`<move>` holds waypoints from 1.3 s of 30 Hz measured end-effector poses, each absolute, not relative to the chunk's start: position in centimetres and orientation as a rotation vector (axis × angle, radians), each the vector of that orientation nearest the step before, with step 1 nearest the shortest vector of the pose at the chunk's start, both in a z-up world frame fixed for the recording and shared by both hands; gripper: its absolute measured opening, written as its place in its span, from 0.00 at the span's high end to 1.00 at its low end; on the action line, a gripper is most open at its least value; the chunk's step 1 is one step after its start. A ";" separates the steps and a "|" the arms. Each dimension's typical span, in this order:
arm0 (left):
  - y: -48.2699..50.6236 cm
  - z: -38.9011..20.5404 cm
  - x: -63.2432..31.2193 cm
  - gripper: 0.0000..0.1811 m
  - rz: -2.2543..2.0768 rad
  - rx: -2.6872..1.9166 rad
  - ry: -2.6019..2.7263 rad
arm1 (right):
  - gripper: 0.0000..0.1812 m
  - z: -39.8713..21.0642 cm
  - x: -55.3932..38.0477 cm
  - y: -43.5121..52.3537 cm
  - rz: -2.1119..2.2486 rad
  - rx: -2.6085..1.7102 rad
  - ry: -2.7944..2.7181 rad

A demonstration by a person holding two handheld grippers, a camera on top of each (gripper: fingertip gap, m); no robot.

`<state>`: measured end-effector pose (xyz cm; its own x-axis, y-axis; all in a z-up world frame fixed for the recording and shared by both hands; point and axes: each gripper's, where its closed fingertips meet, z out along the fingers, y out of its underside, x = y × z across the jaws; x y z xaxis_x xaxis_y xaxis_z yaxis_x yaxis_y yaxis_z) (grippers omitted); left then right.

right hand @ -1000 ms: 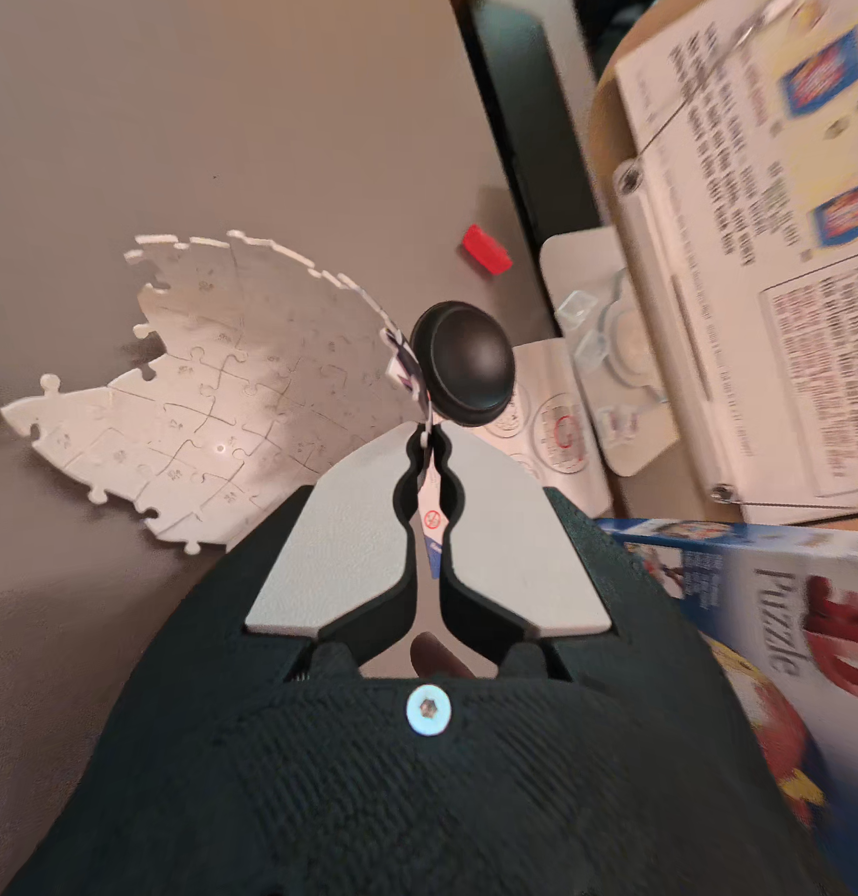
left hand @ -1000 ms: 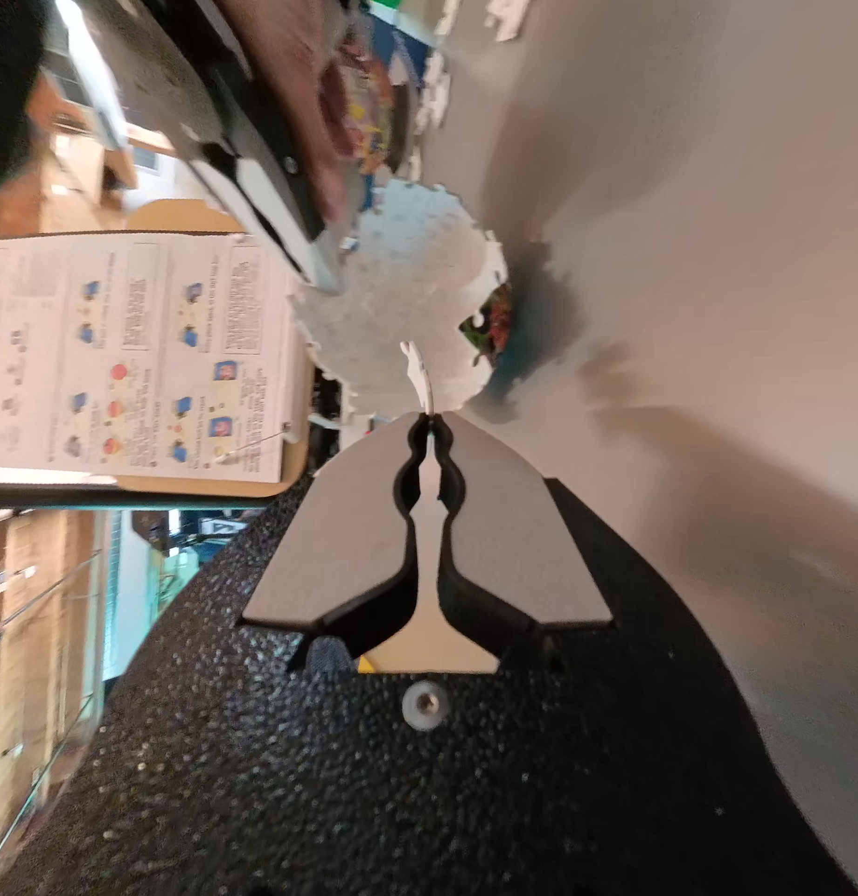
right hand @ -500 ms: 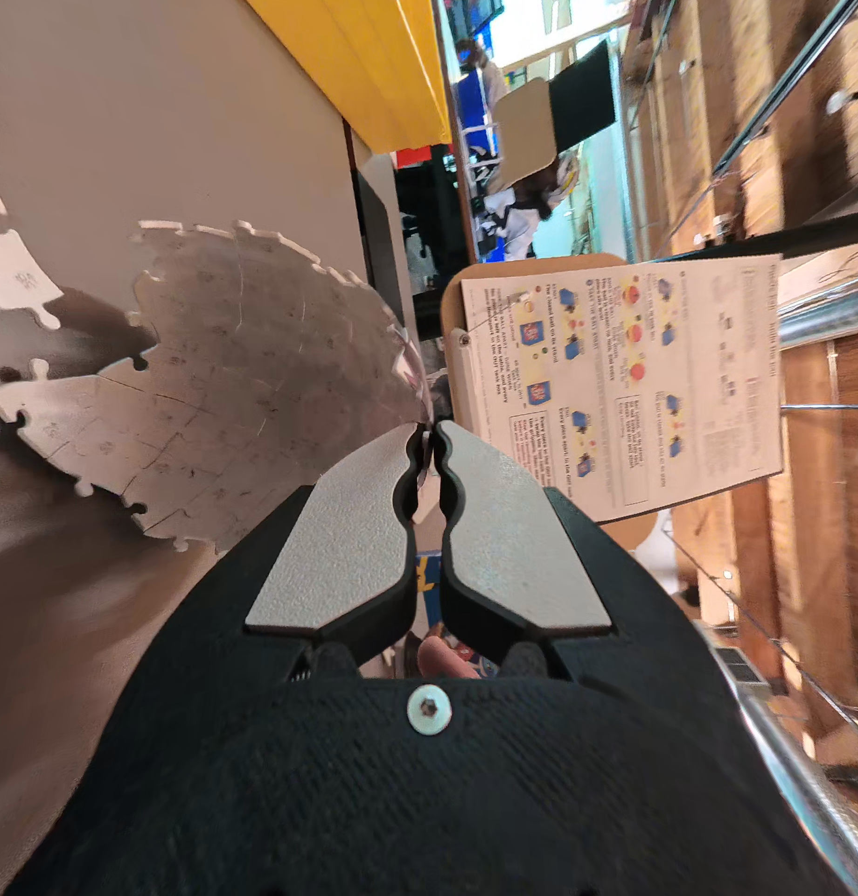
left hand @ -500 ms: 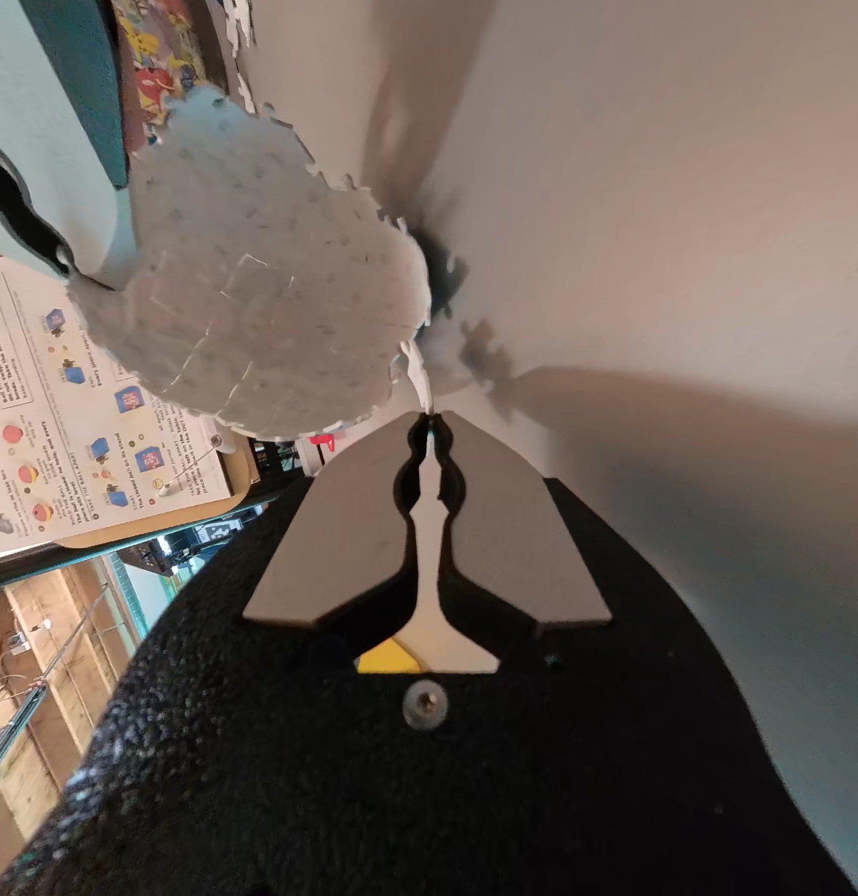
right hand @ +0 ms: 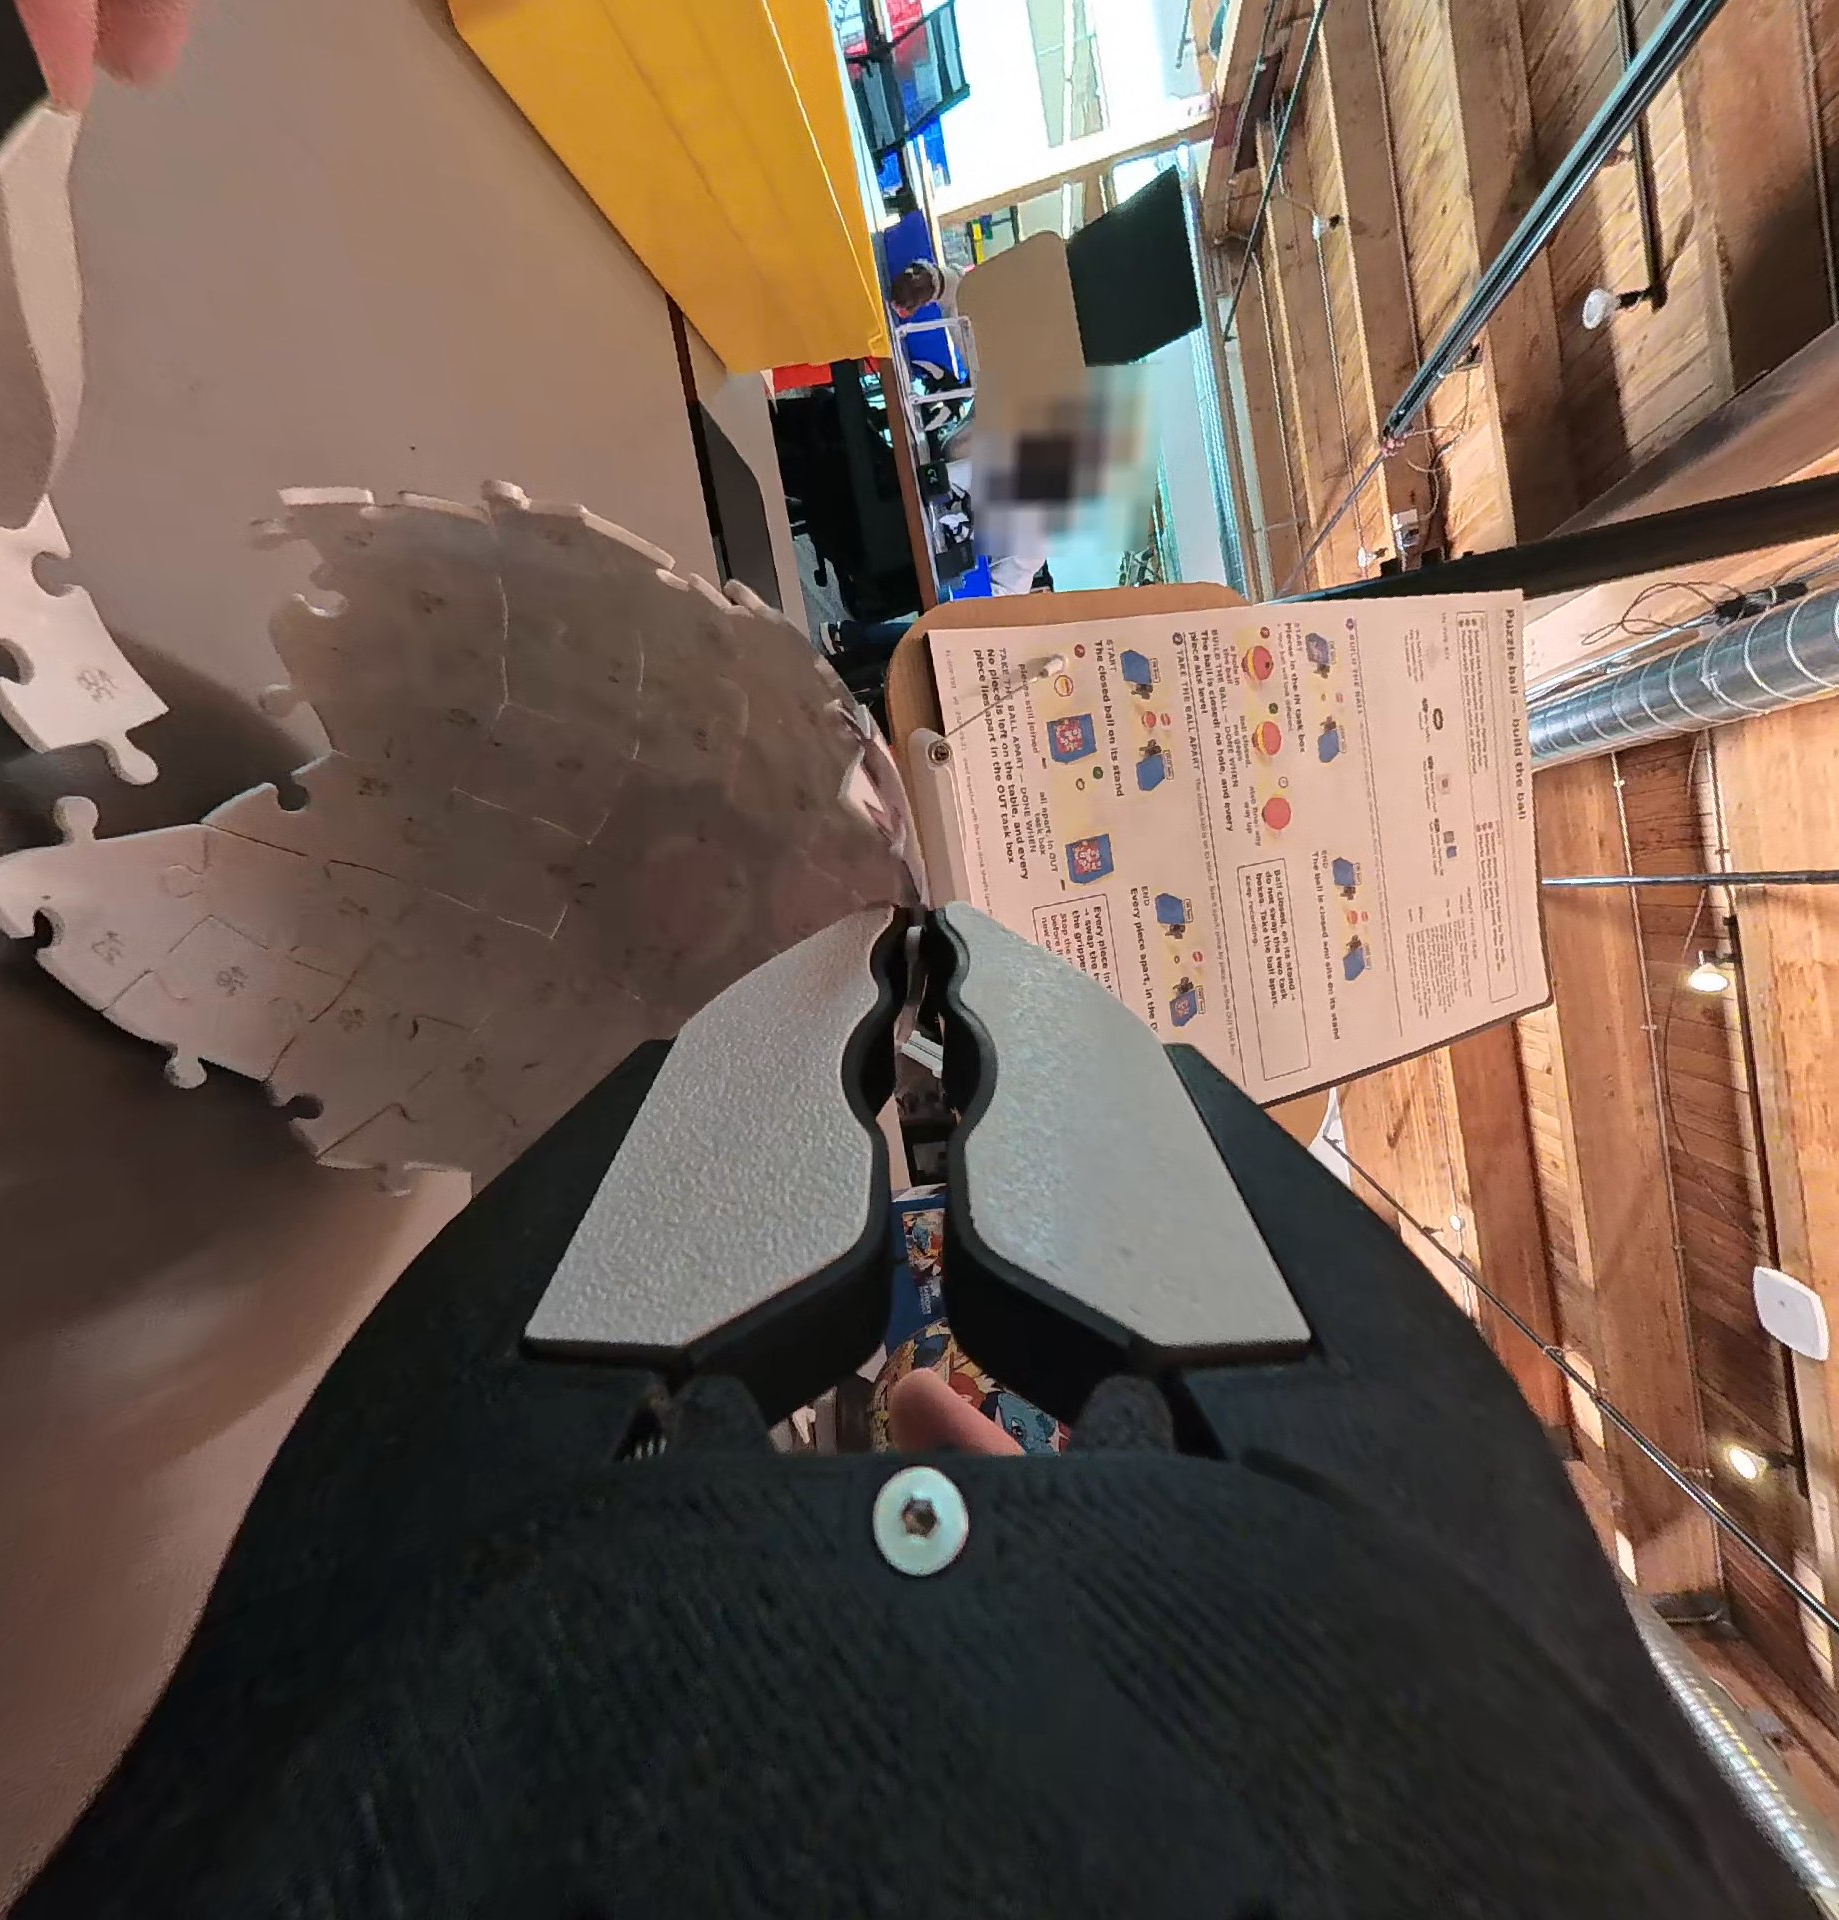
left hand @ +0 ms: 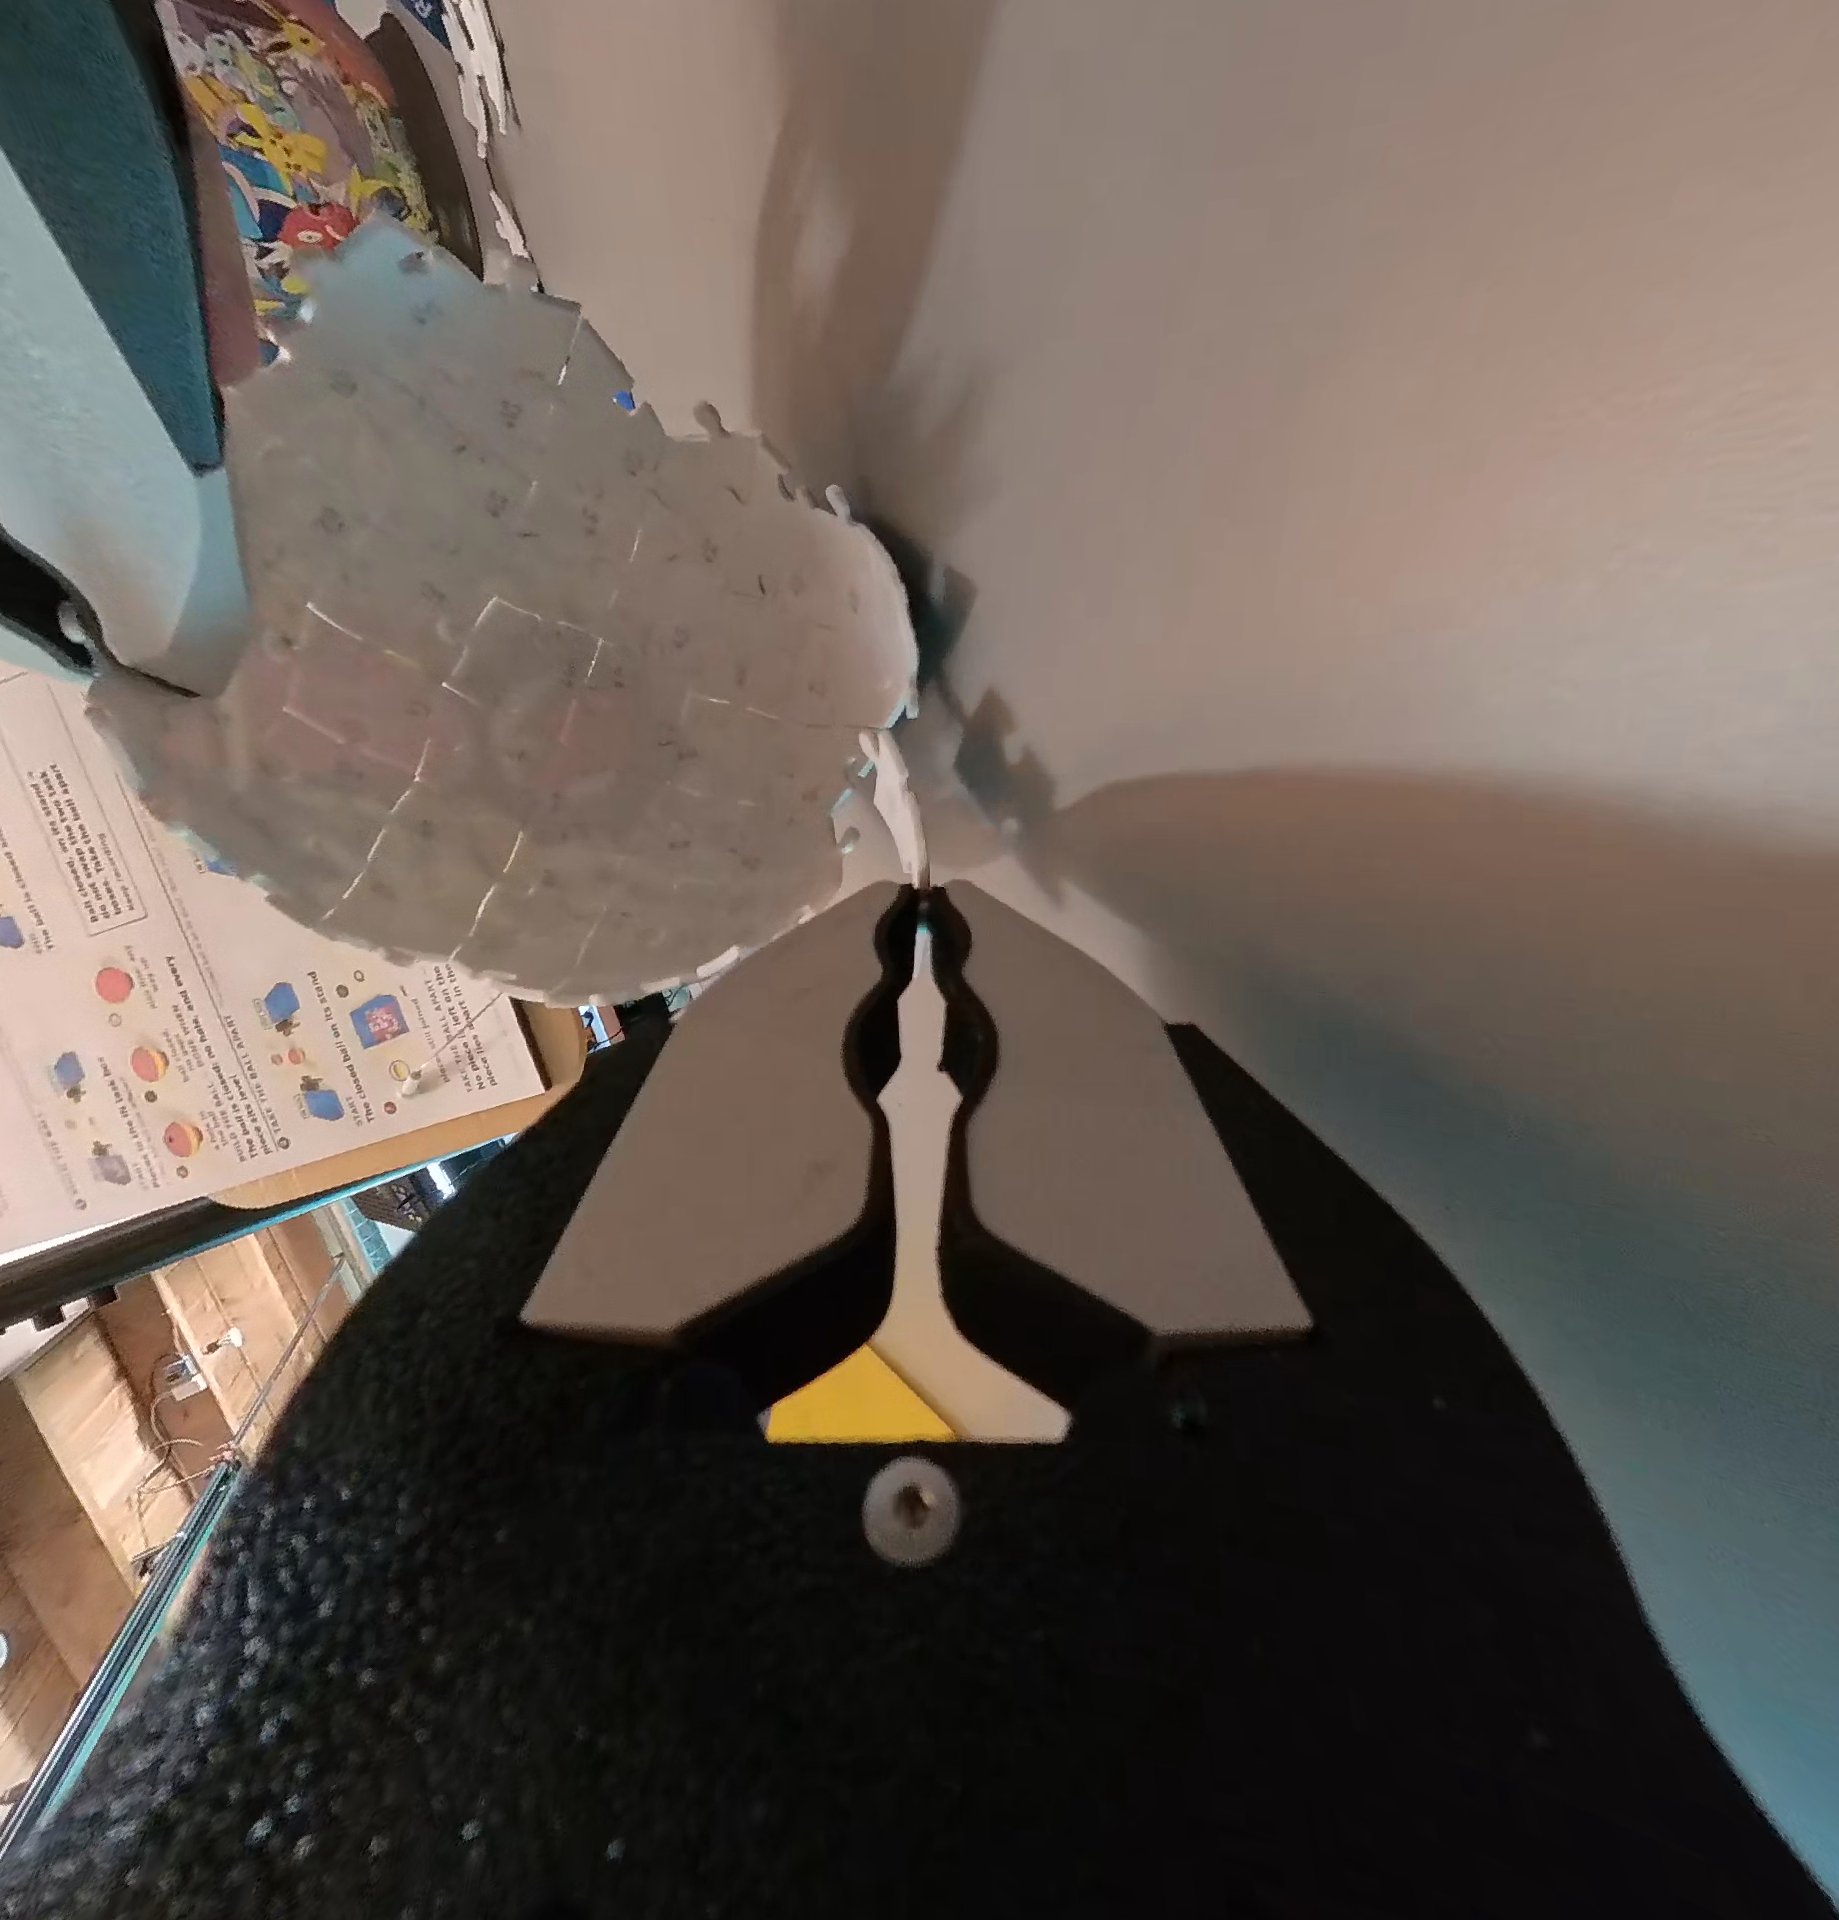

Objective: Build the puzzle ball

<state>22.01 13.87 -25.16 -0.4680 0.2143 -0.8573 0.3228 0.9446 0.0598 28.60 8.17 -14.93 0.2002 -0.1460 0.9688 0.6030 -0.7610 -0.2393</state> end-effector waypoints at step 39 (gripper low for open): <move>13.1 -24.9 22.6 0.99 0.019 0.421 1.974 | 0.98 -14.8 28.2 7.8 -1.737 -1.818 -0.389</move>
<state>22.63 13.13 -24.92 -0.3705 0.3008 -0.8788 0.2838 0.9375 0.2013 28.22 7.78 -14.84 0.1058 -0.1845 0.9771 0.5832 -0.7844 -0.2112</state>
